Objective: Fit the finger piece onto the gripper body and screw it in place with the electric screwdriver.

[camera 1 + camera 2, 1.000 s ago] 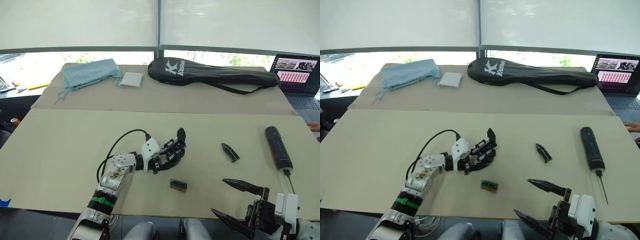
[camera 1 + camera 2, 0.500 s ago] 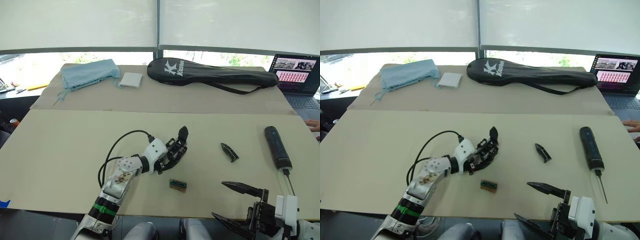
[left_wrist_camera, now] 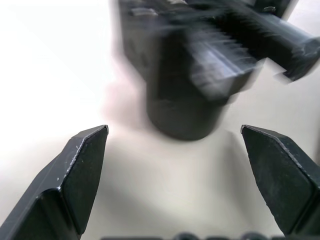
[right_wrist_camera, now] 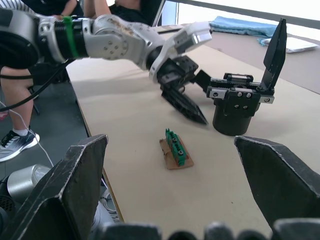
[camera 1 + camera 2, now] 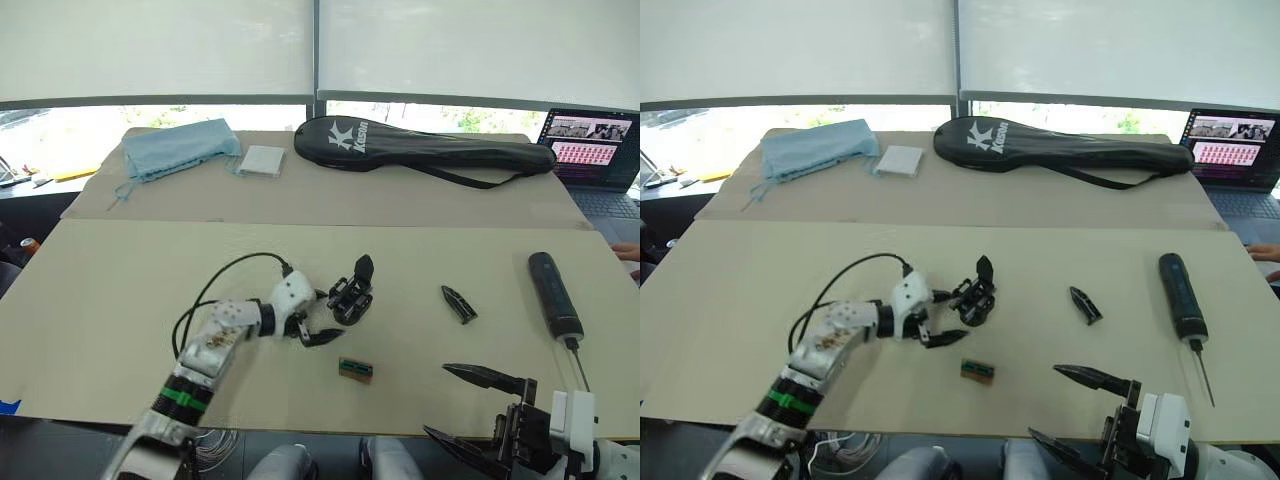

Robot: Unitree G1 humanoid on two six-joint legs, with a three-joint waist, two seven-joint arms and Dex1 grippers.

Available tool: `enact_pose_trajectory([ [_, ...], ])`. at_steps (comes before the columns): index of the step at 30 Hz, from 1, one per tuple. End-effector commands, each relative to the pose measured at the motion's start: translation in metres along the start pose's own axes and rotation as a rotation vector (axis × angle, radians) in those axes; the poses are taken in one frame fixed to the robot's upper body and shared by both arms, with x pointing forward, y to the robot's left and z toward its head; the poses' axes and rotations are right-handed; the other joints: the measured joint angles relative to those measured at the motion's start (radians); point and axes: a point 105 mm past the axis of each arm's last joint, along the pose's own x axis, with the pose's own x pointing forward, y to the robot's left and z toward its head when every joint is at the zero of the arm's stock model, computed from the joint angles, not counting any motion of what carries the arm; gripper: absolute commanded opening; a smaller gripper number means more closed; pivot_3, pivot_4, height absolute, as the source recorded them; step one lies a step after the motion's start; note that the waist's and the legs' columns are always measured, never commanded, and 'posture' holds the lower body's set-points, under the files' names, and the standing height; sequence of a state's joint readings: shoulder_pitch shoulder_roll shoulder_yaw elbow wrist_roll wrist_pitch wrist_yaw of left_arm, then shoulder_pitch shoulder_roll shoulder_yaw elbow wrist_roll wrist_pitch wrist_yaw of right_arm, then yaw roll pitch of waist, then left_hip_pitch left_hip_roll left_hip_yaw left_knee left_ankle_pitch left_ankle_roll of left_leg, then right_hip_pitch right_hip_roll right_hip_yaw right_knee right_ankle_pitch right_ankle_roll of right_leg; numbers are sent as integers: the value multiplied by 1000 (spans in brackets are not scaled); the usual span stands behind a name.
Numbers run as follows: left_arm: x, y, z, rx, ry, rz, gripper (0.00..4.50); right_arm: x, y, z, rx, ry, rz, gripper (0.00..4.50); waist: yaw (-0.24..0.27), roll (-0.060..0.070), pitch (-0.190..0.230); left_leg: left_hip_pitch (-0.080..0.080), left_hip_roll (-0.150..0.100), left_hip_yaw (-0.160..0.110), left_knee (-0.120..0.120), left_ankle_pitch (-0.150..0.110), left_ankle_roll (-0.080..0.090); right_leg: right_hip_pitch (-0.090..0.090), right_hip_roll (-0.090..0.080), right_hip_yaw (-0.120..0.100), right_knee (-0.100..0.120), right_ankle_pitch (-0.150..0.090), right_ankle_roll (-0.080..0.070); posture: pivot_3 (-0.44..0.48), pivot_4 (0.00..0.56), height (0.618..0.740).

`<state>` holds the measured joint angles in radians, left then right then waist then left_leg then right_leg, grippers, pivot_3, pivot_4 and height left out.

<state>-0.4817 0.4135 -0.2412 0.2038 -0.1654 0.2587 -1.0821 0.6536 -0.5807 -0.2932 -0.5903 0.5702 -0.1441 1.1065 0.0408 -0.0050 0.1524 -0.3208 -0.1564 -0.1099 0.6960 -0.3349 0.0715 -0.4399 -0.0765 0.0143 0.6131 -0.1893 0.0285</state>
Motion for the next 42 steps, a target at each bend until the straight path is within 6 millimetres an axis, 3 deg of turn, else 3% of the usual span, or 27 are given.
enact_pose_trajectory([
  [1, -8, 3, 4, 33, -6, -144, 4484, 0, 0, 8, -37, -11, 3, 4500, -1, 0, 0, 0, 0, 0, 0, 0, 0, 0, 0, 0, 0, 0, 0, 0, 150, 740],
  [5, -2, 12, 9, 83, -28, -199, 4484, 0, 0, 8, -38, -11, 1, 4500, 3, 0, 0, 0, -1, 0, 0, 0, 0, 0, 0, -1, -1, 0, 0, 0, 150, 740],
  [10, 14, 6, 14, 181, -66, -337, 4484, -2, 3, 10, -36, -4, 1, 4500, 4, 0, 0, -1, -1, 0, 0, 0, 1, 0, -1, -1, -2, 0, 0, 0, 150, 740],
  [19, 48, 1, 13, 187, -66, -373, 4484, -2, 6, 11, -31, -6, -21, 4500, -4, -2, 1, -1, 0, 0, 0, 1, 3, 0, -1, 1, -1, 0, 0, 0, 150, 740],
  [27, 50, 7, 8, 179, -47, -339, 4484, -2, 5, 12, -42, -7, -44, 4500, -2, -2, 1, -1, 0, 0, 1, 3, 8, 0, -1, 0, -1, 0, 0, 0, 150, 740],
  [30, 46, 10, 3, 170, -39, -323, 3700, -2, 5, 12, -45, -7, -47, 4500, -3, -2, 1, -1, 0, 0, 1, 4, 8, 0, -1, 0, -1, 0, 0, 0, 150, 740],
  [33, 42, 11, 0, 164, -41, -310, 2319, -2, 5, 13, -47, -7, -48, 4500, -4, -2, 1, -1, 0, 0, 1, 4, 8, 0, -1, 0, -1, 0, 0, 0, 150, 740],
  [42, 33, 8, 7, 164, -156, -275, 2332, -1, 3, 12, -49, 4, -29, 4500, -13, -1, 1, -1, 0, 0, 1, 4, 8, 0, 0, 1, 0, 0, 0, 0, 150, 740],
])
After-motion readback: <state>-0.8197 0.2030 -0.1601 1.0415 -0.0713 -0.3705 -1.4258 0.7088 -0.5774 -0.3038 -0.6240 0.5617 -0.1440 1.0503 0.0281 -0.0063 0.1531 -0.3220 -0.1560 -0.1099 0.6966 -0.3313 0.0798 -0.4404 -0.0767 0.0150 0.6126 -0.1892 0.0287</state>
